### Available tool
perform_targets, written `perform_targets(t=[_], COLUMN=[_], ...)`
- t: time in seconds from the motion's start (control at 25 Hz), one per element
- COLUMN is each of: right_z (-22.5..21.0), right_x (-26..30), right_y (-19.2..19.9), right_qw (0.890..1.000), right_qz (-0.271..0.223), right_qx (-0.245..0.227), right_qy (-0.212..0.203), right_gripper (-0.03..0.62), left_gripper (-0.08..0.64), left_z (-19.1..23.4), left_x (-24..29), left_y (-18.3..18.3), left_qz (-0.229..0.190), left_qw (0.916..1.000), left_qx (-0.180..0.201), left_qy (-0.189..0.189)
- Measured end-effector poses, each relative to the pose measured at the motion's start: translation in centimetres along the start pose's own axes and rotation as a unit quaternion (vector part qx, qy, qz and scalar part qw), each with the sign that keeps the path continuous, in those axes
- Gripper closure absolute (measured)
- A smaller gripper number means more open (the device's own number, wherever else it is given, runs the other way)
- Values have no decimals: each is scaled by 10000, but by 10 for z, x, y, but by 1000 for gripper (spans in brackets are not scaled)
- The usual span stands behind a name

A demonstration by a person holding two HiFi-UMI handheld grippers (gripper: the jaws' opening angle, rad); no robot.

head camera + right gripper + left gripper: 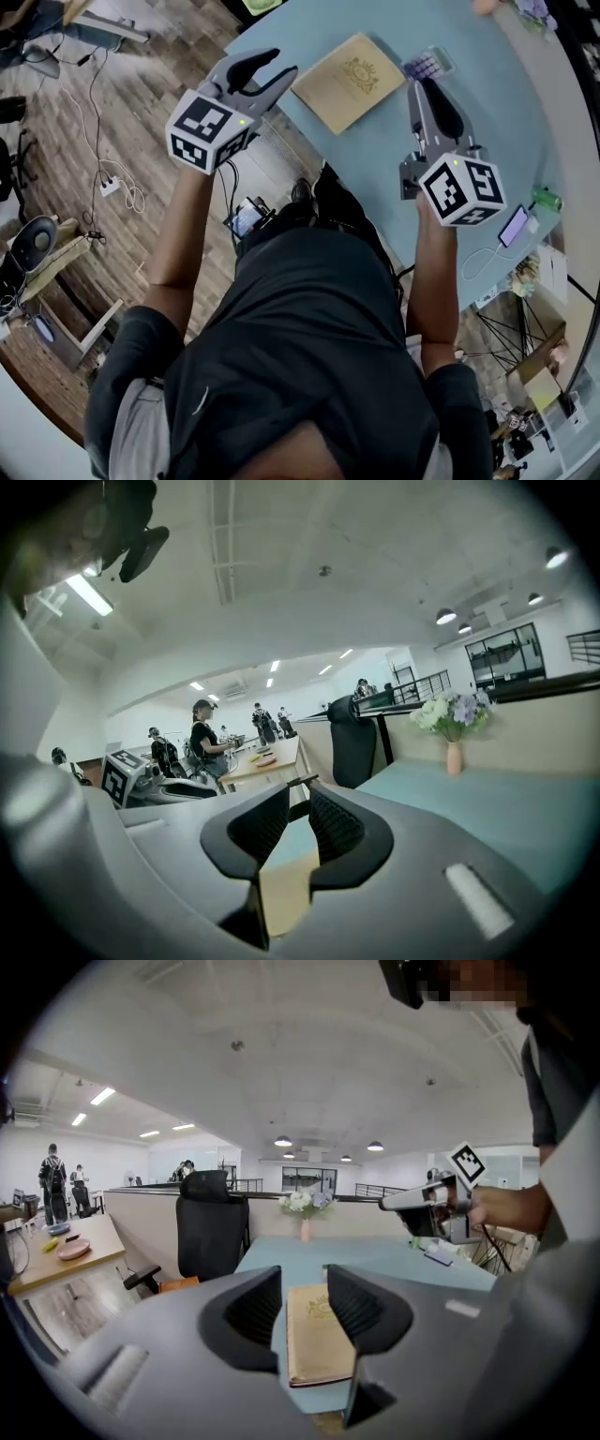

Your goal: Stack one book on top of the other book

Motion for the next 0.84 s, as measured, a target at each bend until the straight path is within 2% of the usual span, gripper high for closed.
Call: perform_targets(t=[0.32, 0.84], right_z=[53, 96], right_x=[-48, -128], right_y=[-40, -54], right_qw=[9963, 9914], right_qz=[-421, -702], right_qx=[-743, -1105], right_qy=[-79, 62], right_gripper=[523, 523], left_gripper=[368, 368], left_z=[-23, -74], left_x=[-92, -162], left_y=[-16, 7], left_qz=[-633, -804], left_qw=[9973, 9958], left_qx=[22, -86], left_qy=[-360, -427])
Point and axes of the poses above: the fingertips, and each gripper's own axes: x forward along the fingers, z to its left, y out of its underside, the point moved 4 cm from there along -x, backward along the fingers, and after that the axes turned 4 degrees about z, right-handed, at the moved point
